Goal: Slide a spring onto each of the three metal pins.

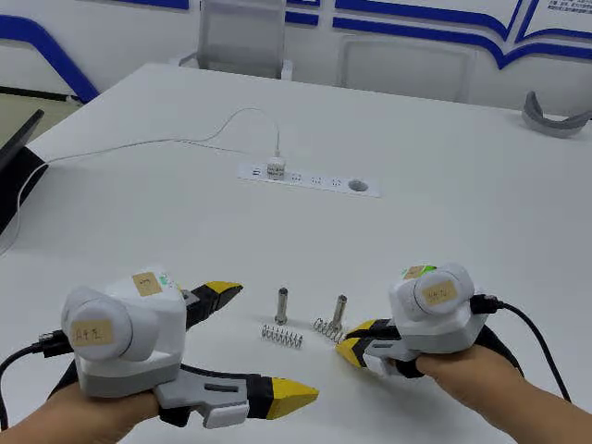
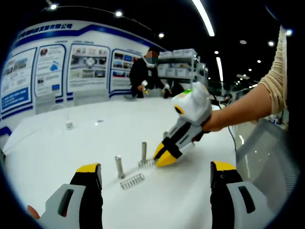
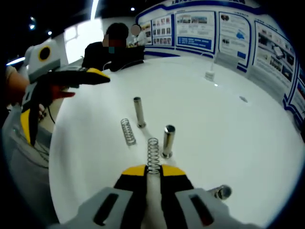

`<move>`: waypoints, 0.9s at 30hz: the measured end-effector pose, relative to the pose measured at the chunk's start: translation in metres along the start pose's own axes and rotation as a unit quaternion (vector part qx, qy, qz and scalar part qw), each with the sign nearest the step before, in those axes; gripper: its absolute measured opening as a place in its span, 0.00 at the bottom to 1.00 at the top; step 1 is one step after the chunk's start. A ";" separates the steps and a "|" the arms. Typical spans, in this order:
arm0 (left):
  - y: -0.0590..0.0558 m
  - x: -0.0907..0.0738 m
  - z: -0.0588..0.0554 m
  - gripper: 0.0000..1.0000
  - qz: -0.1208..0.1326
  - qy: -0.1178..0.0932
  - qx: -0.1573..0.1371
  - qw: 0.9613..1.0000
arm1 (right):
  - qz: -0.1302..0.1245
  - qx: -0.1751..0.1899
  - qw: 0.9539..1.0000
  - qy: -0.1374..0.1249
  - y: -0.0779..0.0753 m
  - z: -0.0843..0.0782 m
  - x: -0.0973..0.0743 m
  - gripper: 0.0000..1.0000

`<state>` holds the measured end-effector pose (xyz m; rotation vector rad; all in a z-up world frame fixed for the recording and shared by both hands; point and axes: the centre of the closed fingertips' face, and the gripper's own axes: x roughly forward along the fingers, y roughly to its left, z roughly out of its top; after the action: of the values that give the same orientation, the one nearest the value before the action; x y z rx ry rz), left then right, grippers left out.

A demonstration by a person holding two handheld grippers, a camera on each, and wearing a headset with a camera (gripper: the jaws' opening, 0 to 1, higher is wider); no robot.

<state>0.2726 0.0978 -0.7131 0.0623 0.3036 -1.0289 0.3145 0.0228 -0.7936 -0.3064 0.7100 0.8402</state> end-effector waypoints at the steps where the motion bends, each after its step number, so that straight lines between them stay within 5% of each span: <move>1: -0.001 0.000 0.000 0.95 -0.002 -0.002 0.001 1.000 | 0.002 -0.003 1.000 -0.001 0.002 0.002 -0.004 0.12; 17: -0.023 0.004 -0.001 0.87 -0.052 0.001 -0.004 0.999 | 0.040 -0.042 0.998 0.000 0.016 0.019 -0.038 0.12; 27: -0.051 0.008 -0.009 0.71 -0.103 0.023 0.011 0.994 | 0.061 -0.077 0.995 -0.009 0.021 0.048 -0.057 0.12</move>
<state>0.2312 0.0661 -0.7195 0.0768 0.3458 -1.2369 0.2939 0.0277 -0.7192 -0.3960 0.6526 1.0162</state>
